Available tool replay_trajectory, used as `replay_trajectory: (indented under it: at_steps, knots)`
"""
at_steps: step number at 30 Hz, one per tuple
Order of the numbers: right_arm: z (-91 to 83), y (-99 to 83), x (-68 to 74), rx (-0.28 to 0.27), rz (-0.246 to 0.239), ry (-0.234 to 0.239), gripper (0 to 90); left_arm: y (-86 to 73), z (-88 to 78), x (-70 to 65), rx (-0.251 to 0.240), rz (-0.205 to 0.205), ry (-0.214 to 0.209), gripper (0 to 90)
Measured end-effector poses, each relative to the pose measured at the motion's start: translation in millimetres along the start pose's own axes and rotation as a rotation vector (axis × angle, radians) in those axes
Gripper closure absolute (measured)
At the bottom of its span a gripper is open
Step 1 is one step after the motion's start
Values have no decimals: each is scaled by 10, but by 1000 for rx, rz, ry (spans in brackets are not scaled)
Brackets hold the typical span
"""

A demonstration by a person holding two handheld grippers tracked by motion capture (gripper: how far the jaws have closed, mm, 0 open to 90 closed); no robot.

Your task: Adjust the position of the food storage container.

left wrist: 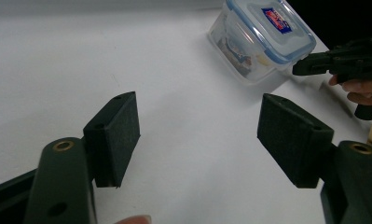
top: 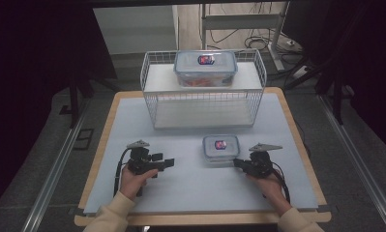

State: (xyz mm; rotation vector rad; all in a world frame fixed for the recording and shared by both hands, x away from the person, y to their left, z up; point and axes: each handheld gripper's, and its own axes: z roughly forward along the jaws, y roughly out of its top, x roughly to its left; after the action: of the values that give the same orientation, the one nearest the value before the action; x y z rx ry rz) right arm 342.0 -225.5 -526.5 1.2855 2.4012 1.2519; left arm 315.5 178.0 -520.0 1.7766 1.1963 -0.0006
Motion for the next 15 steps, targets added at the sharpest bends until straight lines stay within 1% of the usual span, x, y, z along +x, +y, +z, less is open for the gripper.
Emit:
replay_trajectory:
  at_steps: [5, 6, 8, 12, 15]
  knots:
    - [-28, -7, -2, -4, 3, 0, 890, 0, -6, -5, -2, 2, 0, 296]
    - [-89, -16, -15, -13, 5, -1, 890, 2, -13, -8, -4, -1, 2, 294]
    - [-111, -23, -22, -18, 10, 1, 890, 3, -17, -10, -8, -3, 5, 294]
    - [-271, -49, -112, -30, 26, -2, 886, 16, -41, -25, -19, -1, 17, 292]
    - [-342, -47, -195, -44, 47, -7, 886, 23, -49, -41, -25, 0, 22, 291]
